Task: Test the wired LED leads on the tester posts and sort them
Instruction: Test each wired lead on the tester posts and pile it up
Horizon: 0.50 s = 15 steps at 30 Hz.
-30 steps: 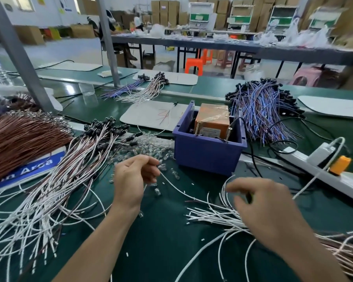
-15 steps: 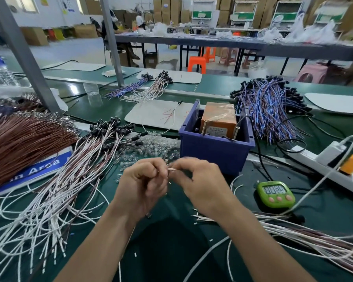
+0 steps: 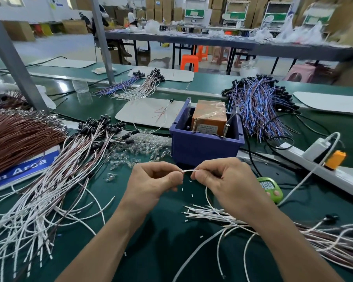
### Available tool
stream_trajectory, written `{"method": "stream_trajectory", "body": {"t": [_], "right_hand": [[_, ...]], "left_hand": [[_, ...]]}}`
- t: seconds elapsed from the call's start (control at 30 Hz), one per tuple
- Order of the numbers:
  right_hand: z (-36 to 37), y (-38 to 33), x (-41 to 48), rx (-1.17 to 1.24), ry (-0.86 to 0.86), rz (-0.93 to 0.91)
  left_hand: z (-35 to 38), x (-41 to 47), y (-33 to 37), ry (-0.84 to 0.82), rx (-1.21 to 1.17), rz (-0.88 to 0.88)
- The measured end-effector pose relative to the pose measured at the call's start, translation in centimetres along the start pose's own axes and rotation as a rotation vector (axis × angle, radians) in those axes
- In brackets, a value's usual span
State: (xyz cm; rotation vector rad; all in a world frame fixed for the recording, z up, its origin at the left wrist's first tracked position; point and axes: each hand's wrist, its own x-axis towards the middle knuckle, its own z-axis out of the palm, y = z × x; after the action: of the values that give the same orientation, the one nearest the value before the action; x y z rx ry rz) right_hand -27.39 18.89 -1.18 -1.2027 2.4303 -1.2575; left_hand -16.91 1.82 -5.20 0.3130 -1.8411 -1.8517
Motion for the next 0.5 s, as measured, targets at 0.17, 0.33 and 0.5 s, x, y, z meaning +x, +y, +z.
{"method": "stream_trajectory", "body": {"t": [0.17, 0.33, 0.5], "right_hand": [[-1.2, 2.0, -1.1, 0.023, 0.004, 0.059], [-2.6, 4.1, -2.4, 0.022, -0.011, 0.156], [-4.1, 5.2, -3.4, 0.004, 0.009, 0.243]], "left_hand": [[0.9, -0.3, -0.3, 0.067, 0.090, 0.002], [1.5, -0.2, -0.5, 0.193, 0.043, 0.018], [0.7, 0.3, 0.0, 0.388, -0.152, -0.048]]}}
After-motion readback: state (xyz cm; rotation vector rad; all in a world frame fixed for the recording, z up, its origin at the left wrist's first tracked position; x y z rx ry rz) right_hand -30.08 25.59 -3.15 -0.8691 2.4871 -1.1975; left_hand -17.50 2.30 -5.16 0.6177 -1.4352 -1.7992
